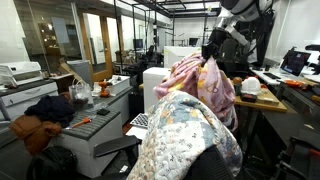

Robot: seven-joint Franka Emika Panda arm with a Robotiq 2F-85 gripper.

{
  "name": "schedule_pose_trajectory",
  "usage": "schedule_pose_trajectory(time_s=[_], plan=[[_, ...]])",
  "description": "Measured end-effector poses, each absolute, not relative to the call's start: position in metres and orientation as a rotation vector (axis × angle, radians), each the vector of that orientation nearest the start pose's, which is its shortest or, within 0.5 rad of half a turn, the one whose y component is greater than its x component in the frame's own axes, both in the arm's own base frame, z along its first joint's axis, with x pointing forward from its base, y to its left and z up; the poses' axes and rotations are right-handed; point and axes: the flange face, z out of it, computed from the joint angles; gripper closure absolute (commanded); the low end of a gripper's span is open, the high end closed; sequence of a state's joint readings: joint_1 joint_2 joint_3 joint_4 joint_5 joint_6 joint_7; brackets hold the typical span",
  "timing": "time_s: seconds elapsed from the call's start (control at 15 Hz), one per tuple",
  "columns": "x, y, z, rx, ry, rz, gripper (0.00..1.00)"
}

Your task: Pick up the blanket and put it on the chair

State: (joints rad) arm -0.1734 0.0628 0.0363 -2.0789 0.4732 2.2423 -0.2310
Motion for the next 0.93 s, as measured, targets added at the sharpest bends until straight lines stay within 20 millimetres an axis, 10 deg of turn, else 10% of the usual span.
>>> schedule_pose_trajectory(time_s=[0.93], plan=[[0.574, -0.014, 0.498, -2.699, 0.1, -0.268, 0.98]])
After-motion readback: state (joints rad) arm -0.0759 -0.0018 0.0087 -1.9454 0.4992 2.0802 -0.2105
